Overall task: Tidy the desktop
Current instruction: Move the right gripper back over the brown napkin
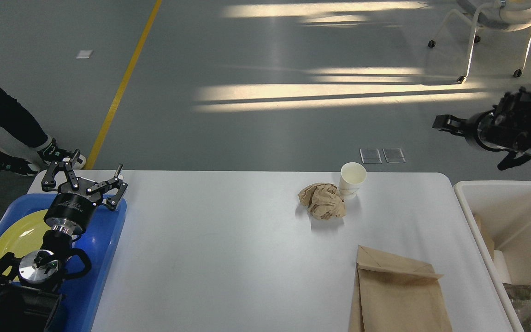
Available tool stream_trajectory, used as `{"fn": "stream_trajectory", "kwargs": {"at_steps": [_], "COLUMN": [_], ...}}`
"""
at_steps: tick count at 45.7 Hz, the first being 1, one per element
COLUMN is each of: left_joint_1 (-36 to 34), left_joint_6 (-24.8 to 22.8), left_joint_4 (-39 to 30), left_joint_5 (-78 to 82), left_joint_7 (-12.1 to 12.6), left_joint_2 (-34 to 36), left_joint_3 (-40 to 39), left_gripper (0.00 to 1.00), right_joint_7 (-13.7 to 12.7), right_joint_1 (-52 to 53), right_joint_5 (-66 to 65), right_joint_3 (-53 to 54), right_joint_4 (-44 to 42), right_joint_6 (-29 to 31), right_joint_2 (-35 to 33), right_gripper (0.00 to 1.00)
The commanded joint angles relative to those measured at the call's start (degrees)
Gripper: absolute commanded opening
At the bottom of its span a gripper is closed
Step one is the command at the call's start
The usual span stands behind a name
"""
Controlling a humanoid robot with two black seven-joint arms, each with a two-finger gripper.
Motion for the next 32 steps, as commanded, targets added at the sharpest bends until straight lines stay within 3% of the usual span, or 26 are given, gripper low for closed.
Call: {"fn": "stream_trajectory", "kwargs": {"at_steps": [1, 8, 13, 21, 32], "left_joint_1": [0.0, 0.0, 0.0, 0.0, 0.0], "left_joint_6": [0.0, 0.0, 0.0, 0.0, 0.0], "left_joint_4": [0.0, 0.0, 0.0, 0.0, 0.0], "left_joint_5": [0.0, 0.0, -0.1, 0.0, 0.0], "left_joint_7": [-0.1, 0.0, 0.0, 0.0, 0.0], "left_joint_2": [0.0, 0.0, 0.0, 0.0, 0.0], "left_joint_3": [0.0, 0.0, 0.0, 0.0, 0.0], "left_gripper": [0.96, 0.96, 0.96, 0.96, 0.96], "right_joint_7": [0.1, 0.1, 0.1, 0.1, 0.2], "right_joint_1": [7.7, 12.9, 19.0, 30.1, 37.9], "right_joint_5": [0.1, 0.5, 1.7, 2.2, 2.3], "right_joint_3": [0.5, 0.6, 0.4, 0.1, 0.4], "right_joint_4": [5.5, 6.9, 12.3, 20.5, 21.1], "right_joint_6": [12.5, 22.3, 27.1, 29.3, 29.3], "right_joint_2": [1.8, 5.0, 4.8, 2.9, -3.0], "right_gripper": [1.00, 1.00, 1.00, 1.00, 1.00]}}
